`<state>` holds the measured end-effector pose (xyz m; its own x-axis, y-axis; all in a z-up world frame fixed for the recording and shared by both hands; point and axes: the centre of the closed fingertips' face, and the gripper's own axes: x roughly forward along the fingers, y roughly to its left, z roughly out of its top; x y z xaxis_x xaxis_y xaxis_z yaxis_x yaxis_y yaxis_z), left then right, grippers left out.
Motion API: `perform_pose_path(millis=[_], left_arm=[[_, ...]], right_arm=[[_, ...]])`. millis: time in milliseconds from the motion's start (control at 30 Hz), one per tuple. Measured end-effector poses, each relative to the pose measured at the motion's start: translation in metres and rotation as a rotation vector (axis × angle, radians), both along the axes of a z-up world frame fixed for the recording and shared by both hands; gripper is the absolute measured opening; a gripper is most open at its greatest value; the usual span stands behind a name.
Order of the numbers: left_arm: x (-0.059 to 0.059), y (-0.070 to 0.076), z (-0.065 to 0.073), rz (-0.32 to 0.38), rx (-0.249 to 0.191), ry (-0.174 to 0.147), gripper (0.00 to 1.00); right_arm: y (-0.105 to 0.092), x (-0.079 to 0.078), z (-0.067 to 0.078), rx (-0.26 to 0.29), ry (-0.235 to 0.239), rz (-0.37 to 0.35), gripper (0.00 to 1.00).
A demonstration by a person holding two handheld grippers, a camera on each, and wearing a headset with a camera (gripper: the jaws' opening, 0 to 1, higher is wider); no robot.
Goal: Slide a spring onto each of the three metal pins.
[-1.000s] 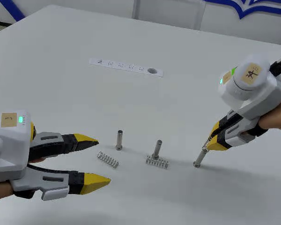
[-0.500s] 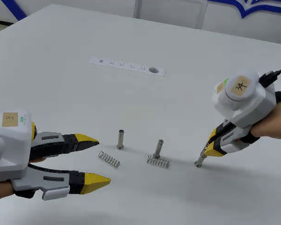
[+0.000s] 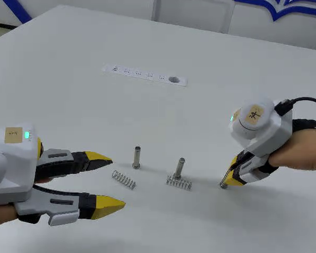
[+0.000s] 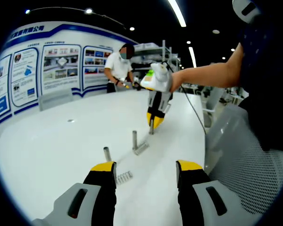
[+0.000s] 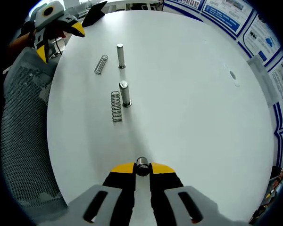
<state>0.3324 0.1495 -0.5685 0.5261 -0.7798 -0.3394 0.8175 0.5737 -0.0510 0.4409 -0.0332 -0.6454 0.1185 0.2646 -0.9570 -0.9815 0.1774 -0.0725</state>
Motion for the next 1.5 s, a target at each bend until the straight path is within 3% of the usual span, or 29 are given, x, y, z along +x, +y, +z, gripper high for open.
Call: perform_pose_path(millis=[300,567,733,1200,1500], left_arm=[[0.000,-0.001,0.001,-0.003,0.002,-0.002,0.52],[-0.001,-0.001,0.000,-0.008,0.008,0.000,0.52],[0.000,-0.003,0.002,-0.012,0.009,-0.003,0.52],[-0.001,-0.004,0.001,-0.013,0.013,-0.001,0.52],[-0.001,-0.005,0.001,-0.017,0.016,0.000,0.51]], right_arm=[[0.001,-0.002,0.005,0.023,-0.003,0.002,0.16],[0.011,-0.006,0.031,0.048,-0.070,0.039,0.20],[0.028,-0.013,0.042,0.092,-0.077,0.070,0.20],[0.069,-0.025,0.014,0.129,-0.016,0.113,0.18],[0.080,-0.028,-0.006,0.121,0.005,0.132,0.16]])
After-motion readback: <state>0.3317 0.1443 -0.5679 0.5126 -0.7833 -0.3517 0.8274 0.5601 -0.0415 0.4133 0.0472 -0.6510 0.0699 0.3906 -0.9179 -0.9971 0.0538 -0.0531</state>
